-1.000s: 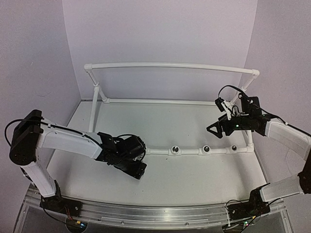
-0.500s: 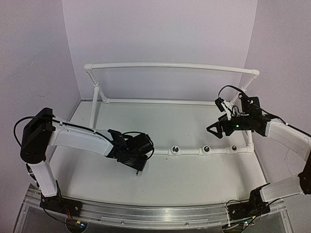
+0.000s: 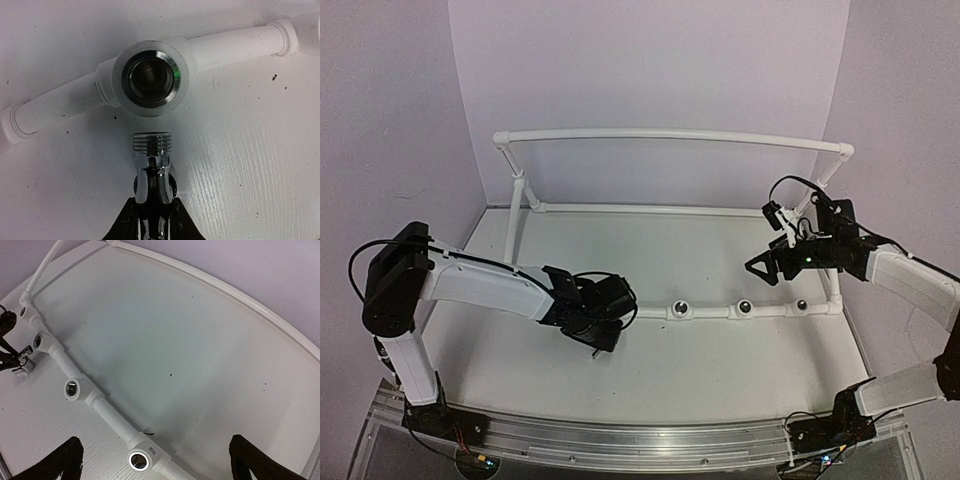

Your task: Install the water faucets

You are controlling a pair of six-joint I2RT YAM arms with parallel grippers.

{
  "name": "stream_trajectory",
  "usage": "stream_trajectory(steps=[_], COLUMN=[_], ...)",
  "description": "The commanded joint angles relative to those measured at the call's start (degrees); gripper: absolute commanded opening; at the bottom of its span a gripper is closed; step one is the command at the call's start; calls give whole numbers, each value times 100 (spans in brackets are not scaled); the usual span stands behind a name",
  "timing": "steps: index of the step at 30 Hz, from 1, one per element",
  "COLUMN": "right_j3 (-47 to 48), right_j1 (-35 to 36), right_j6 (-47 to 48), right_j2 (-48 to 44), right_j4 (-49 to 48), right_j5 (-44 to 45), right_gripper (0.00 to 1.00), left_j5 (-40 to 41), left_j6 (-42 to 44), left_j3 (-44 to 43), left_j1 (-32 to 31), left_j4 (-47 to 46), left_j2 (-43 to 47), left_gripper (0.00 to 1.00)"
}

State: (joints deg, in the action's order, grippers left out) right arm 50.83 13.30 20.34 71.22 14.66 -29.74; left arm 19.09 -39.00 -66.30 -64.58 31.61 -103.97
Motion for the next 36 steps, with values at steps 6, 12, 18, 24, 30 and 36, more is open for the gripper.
stream_trajectory(steps=[6, 12, 18, 24, 30, 36], right_j3=[315, 905, 1344, 1604, 2033, 2480], right_j1=[389, 1014, 1854, 2512, 3237, 3869], right_j6=[344, 1242, 1998, 2517, 3108, 3309], right_j2=[38, 118, 117, 280, 643, 1071], right_j4=[14, 351, 759, 1095, 1460, 1599], right_j5=[-182, -328, -293, -203, 314, 498], right_gripper=[98, 98, 97, 78, 65, 57], left_j5=[-953, -2086, -3481, -4573, -5381, -5893], left_j6=[172, 178, -138, -73, -389, -633], left_j3=[-654, -1536, -1300, -1123, -831, -749], left_j1=[2, 80, 459, 572, 776, 868], left_j4=[800, 1515, 1023, 837, 430, 68], left_j2=[666, 1027, 1705, 2035, 2294, 2193], left_gripper=[0, 0, 0, 0, 0, 0])
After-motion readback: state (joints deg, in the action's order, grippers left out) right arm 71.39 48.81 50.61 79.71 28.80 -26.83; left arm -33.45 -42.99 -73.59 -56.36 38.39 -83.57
